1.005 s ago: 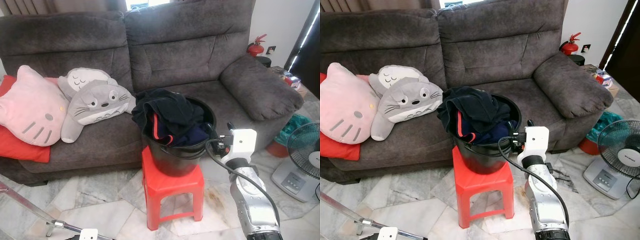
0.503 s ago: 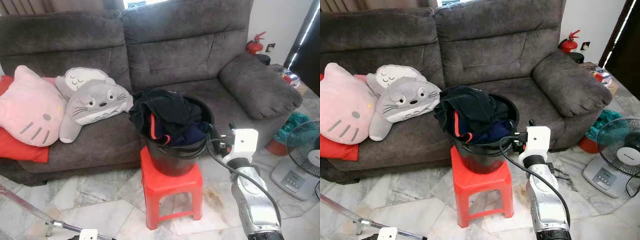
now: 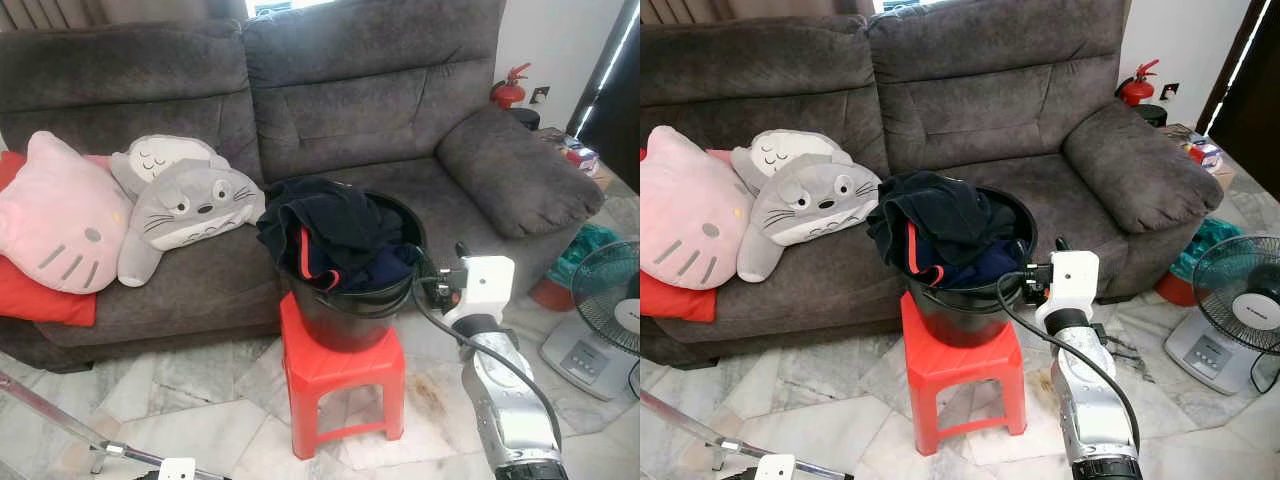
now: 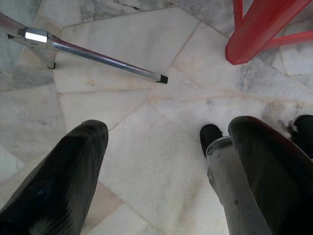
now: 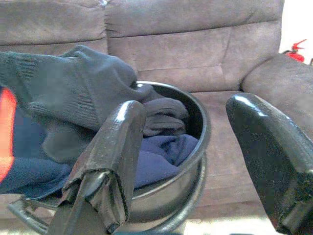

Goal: Hang hanger

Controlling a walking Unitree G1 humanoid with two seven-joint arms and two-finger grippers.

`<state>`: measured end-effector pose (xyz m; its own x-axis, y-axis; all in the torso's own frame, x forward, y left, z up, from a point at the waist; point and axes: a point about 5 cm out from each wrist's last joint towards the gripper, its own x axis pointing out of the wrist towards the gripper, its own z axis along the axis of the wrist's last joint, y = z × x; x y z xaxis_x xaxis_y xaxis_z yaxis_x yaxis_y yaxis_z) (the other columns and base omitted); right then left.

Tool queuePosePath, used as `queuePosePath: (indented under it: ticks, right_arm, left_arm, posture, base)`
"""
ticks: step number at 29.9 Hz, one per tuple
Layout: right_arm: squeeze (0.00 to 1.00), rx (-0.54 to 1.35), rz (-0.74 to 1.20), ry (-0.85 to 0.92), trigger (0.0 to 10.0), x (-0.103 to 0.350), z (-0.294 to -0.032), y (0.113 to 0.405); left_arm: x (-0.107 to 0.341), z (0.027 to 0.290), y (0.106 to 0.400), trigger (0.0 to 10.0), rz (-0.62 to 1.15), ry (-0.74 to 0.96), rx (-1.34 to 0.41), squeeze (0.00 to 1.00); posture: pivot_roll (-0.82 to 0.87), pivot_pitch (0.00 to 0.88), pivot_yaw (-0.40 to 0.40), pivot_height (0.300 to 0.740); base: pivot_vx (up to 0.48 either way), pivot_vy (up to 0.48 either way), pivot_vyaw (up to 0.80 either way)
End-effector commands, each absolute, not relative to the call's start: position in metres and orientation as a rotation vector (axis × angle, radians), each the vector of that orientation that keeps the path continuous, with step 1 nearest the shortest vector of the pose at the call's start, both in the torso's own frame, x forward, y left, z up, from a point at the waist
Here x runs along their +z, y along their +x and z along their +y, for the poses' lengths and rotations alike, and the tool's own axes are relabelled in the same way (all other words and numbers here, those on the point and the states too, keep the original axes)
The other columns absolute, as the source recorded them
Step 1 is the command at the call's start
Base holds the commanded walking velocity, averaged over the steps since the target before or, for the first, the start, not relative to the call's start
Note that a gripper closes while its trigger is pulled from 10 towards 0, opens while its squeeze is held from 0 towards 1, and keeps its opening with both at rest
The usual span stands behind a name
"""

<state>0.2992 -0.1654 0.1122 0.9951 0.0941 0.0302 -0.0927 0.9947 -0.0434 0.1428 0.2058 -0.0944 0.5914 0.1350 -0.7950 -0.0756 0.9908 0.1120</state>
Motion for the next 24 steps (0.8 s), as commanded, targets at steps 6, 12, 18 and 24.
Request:
queuePosePath:
  ticks: [6,12,18,24]
  right_arm:
    - [0.00,0.150,-0.065,-0.055,10.0,0.118,-0.157,0.298]
    - [0.00,0.168,-0.066,-0.052,10.0,0.118,-0.155,0.298]
    - [0.00,0.181,-0.085,-0.051,10.0,0.122,-0.154,0.297]
    - [0.00,0.286,-0.153,-0.062,10.0,0.135,-0.143,0.286]
  left_arm:
    - [-0.094,0.211,0.141,10.0,0.934,0.073,0.136,0.00]
    - [-0.094,0.211,0.142,10.0,0.932,0.074,0.135,0.00]
    - [-0.093,0.211,0.143,10.0,0.921,0.084,0.139,0.00]
    - [-0.093,0.211,0.144,10.0,0.912,0.086,0.135,0.00]
  posture:
    - [-0.22,0.000,0.081,0.732]
    - [-0.22,0.000,0.081,0.732]
    - [-0.23,0.000,0.081,0.732]
    - [-0.23,0.000,0.083,0.732]
  base:
    - [0.287,0.000,0.50]
    - [0.287,0.000,0.00]
    - [0.135,0.000,0.00]
    - [0.000,0.000,0.00]
